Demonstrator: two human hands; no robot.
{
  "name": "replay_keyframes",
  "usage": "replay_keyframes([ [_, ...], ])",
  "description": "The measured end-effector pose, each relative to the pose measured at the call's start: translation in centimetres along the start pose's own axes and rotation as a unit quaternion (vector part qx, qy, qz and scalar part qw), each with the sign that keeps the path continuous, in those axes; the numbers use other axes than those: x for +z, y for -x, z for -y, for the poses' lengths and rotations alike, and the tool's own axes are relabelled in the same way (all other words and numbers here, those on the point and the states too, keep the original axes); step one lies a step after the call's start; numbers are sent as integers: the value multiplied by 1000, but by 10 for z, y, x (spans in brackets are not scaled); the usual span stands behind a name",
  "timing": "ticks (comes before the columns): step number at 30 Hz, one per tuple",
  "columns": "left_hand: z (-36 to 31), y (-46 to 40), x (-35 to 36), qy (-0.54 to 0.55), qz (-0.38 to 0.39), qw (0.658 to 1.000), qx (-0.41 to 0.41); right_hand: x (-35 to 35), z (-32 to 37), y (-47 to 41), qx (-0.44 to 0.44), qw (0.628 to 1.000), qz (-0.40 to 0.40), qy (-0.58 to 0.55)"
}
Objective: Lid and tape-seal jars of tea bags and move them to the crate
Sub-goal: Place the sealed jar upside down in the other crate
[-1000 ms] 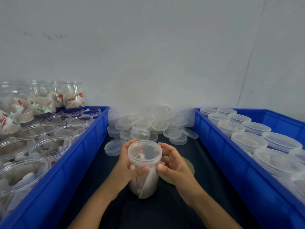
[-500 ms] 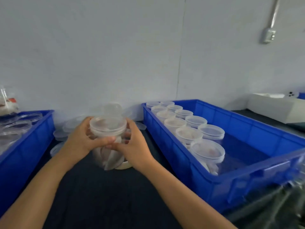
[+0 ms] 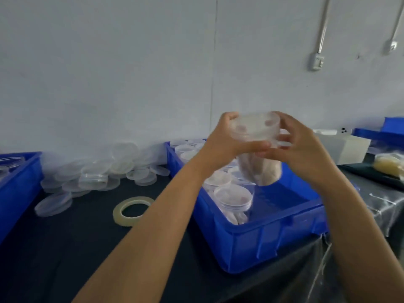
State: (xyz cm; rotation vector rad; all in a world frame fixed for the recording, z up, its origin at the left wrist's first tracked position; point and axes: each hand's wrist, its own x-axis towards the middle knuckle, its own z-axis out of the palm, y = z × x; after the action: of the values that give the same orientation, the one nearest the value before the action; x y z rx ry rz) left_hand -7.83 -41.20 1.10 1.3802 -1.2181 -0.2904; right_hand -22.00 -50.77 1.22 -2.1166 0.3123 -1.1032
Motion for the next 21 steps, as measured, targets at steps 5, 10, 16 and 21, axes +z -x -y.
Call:
replay_keyframes([
  [5,23,-17,46,-66,71,995,-37,-27,-50,12,46,998,-5,38],
  [10,49,-20,67,-163,70,982,-62,-19,-92,22,107,994,23,21],
  [16,61,-13,75,-305,119,940,-101,-11,-106,28,190,963,130,140],
  [21,63,-7,77,-381,115,914,-78,-7,-101,20,184,926,207,258],
])
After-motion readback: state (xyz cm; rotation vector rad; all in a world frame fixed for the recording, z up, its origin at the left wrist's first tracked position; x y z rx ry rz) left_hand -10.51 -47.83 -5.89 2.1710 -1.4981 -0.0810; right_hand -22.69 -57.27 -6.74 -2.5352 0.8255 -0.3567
